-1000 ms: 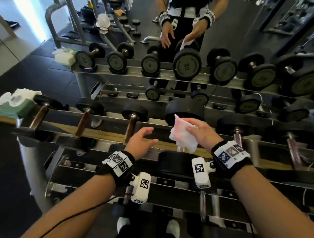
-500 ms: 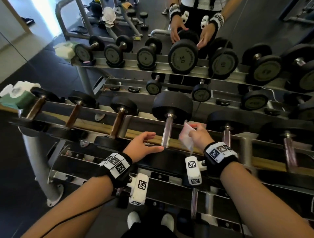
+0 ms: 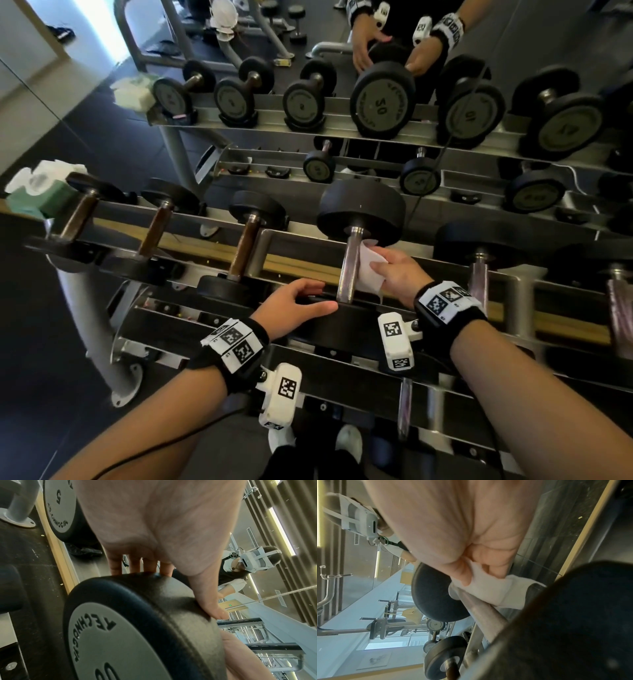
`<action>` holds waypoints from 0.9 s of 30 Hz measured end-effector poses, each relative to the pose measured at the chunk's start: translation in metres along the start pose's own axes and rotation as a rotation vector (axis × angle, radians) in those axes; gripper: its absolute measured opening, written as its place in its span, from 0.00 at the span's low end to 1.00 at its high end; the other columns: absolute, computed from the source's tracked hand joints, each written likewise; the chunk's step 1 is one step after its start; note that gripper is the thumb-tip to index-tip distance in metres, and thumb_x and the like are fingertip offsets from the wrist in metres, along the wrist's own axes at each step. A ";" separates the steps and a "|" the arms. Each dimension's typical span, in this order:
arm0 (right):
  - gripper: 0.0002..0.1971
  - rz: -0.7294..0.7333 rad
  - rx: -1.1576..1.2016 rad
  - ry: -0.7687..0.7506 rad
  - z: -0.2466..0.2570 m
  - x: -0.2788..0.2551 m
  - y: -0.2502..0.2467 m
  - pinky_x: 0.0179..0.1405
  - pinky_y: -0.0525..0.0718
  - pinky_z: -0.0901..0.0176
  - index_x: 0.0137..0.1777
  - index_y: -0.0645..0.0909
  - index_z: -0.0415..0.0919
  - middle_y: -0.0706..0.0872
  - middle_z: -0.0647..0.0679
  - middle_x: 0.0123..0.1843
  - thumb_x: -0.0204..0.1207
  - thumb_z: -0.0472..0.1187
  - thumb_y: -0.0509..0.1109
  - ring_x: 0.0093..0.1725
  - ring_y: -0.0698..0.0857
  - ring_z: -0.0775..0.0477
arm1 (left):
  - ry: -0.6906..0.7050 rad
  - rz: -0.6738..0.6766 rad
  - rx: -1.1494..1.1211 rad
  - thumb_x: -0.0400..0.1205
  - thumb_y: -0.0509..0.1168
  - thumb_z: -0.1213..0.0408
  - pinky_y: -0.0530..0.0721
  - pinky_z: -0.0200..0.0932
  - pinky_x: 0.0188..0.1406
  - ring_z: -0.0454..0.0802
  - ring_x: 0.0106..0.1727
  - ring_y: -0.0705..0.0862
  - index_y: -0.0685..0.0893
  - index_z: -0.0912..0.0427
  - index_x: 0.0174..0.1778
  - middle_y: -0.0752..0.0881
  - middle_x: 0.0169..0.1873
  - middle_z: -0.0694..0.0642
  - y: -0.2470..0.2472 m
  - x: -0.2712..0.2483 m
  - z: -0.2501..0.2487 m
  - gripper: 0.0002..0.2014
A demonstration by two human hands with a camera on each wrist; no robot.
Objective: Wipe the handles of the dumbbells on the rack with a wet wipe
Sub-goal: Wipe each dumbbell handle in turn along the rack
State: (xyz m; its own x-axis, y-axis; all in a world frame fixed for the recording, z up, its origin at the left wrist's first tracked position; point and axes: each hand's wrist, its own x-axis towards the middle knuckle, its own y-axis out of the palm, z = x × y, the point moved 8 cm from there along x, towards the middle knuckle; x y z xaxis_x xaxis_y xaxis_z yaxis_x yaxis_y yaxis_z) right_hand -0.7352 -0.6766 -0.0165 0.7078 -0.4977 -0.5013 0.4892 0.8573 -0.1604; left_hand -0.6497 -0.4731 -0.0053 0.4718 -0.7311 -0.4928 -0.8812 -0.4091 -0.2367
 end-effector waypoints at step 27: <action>0.19 0.143 -0.265 -0.166 0.025 -0.027 0.016 0.74 0.75 0.56 0.77 0.73 0.42 0.79 0.40 0.73 0.88 0.33 0.57 0.72 0.80 0.45 | -0.011 -0.058 -0.136 0.56 0.81 0.35 0.88 0.52 0.60 0.46 0.58 0.89 0.84 0.46 0.65 0.90 0.57 0.49 0.001 -0.004 0.005 0.41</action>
State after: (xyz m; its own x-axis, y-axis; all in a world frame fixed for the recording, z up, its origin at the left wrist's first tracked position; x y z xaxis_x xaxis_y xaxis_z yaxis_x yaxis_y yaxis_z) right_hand -0.7337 -0.6532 0.0158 0.8435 -0.3662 -0.3930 0.2452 0.9134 -0.3248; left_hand -0.6528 -0.4676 -0.0075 0.5206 -0.6987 -0.4907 -0.8403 -0.5212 -0.1494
